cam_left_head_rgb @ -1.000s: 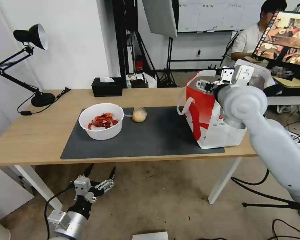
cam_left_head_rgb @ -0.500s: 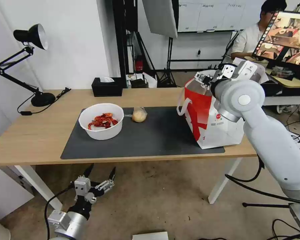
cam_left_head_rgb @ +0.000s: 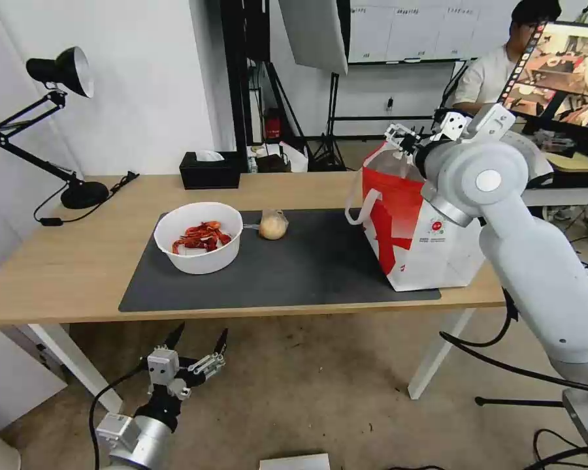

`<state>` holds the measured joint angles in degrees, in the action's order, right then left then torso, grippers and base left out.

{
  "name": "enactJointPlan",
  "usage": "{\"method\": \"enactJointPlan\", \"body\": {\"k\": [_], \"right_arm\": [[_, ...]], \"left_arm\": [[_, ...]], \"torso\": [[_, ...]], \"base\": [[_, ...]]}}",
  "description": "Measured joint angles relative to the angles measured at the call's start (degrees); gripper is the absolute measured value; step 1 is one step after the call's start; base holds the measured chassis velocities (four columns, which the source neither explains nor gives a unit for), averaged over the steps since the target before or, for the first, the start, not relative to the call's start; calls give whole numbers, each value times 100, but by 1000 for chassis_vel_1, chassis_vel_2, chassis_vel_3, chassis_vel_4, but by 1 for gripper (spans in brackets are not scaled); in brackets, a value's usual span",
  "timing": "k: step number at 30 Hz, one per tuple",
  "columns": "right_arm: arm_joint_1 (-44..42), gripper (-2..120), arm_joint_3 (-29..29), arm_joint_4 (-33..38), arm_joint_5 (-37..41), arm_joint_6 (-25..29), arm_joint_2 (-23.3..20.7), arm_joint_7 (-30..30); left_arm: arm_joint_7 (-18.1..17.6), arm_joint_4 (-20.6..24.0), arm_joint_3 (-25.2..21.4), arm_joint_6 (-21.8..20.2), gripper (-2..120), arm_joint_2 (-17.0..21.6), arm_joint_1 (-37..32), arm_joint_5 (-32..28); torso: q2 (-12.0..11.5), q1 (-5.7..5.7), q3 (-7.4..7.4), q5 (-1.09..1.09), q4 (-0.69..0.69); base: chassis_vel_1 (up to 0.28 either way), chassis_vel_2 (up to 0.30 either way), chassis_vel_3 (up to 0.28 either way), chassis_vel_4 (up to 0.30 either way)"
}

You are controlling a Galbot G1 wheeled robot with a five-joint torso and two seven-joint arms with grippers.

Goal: Pick up the trash from the table and place it into the takeout bag.

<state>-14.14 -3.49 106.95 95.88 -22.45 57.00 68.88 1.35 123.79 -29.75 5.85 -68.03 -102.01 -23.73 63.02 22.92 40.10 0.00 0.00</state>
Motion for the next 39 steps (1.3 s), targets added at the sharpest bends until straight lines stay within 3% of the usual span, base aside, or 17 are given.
{"method": "enactJointPlan", "body": {"k": [12, 20, 22, 23, 26, 27, 30, 31, 34, 39], "right_arm": [[75, 100, -7, -17, 224, -59, -4, 190], [-107, 100, 2, 75, -397, -61, -47, -364], [-320, 100, 4, 156, -1001, -20, -138, -981], [-320, 100, 4, 156, -1001, -20, -138, -981], [-746, 100, 12, 316, -2244, 187, -377, -2170], [-746, 100, 12, 316, -2244, 187, -377, -2170], [-1166, 100, -40, 552, -3444, 693, -657, -3735], [-1166, 100, -40, 552, -3444, 693, -657, -3735], [-1425, 100, -54, 842, -4121, 1045, -847, -4525], [-1637, 100, -64, 1060, -4405, 1269, -949, -4854]], "left_arm": [[3, -7, -5, 8, 100, 2, 12, 1], [4, 13, -14, 8, 100, 0, 13, -4], [5, 19, -13, 8, 100, -5, 19, -5], [5, 19, -13, 8, 100, -5, 19, -5], [7, 34, -14, 14, 100, -4, 21, -6], [7, 34, -14, 14, 100, -4, 21, -6], [9, 34, -19, 27, 100, 5, 27, -11], [9, 34, -19, 27, 100, 5, 27, -11], [9, 57, -20, 28, 100, 7, 25, -16], [9, 94, -22, 29, 100, 7, 19, -23]], "torso": [[0, 0, 0, 0, 0], [0, 0, 0, 0, 0], [0, 0, 0, -1, 1], [0, 0, 0, -1, 1], [0, 0, 0, 1, -1], [0, 0, 0, 1, -1], [0, 0, 0, 0, -1], [0, 0, 0, 0, -1], [0, 0, 0, 0, -1], [0, -1, 0, 0, 0]], "base": [[0, 0, 0, 0], [0, 0, 0, 0], [0, 0, 0, 0], [0, 0, 0, 0], [0, 0, 0, 0], [0, 0, 0, 0], [0, 0, 0, 0], [0, 0, 0, 0], [0, 0, 0, 0], [0, 0, 0, 0]]}}
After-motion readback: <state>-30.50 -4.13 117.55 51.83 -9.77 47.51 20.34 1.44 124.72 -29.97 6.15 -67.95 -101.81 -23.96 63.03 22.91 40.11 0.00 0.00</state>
